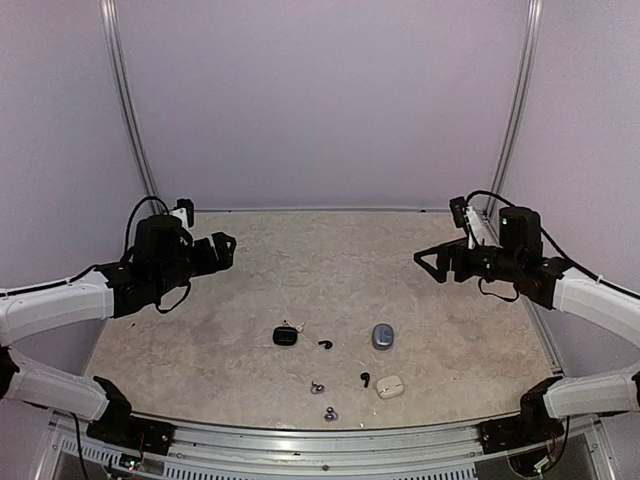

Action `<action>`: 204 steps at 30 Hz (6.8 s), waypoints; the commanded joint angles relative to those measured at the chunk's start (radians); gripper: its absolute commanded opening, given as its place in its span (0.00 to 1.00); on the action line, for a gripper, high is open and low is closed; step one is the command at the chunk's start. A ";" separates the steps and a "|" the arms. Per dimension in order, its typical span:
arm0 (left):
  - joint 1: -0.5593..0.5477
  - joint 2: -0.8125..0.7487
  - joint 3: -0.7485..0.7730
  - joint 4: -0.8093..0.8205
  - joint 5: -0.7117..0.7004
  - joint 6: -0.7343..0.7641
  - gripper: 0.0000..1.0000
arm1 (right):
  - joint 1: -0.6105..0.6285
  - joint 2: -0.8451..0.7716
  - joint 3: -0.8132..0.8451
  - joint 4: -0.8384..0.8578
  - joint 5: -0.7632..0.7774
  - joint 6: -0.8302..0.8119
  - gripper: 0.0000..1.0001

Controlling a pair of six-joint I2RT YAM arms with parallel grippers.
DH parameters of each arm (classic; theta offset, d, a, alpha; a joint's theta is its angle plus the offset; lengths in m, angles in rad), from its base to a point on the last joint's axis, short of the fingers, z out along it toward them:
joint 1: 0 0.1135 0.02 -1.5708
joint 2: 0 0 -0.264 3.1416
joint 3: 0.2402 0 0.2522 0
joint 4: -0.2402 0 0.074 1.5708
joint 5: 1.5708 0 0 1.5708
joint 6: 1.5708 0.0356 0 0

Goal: Insert the wireless bluetooth earbuds into the charging case
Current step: Pick up the charging case from the center of the board, then pass from the right arm to the left, then pass from the left arm to the right

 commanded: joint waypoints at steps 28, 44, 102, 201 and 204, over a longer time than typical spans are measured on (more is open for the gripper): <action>-0.081 0.093 -0.073 0.168 0.309 -0.055 0.99 | 0.640 0.113 -0.097 -0.619 0.279 0.376 0.87; -0.089 0.099 -0.054 0.189 0.386 -0.023 0.99 | 0.772 0.409 0.070 -0.698 0.509 0.332 0.92; -0.713 -0.143 -0.121 0.155 0.319 0.837 0.93 | 0.629 0.269 0.406 -0.645 -0.263 0.031 0.38; -0.576 -0.001 0.134 0.367 0.665 0.429 0.00 | 0.735 0.055 0.288 -0.034 -0.181 -0.231 0.56; -0.576 0.003 0.122 0.387 0.661 0.418 0.00 | 0.735 0.053 0.283 -0.022 -0.188 -0.232 0.53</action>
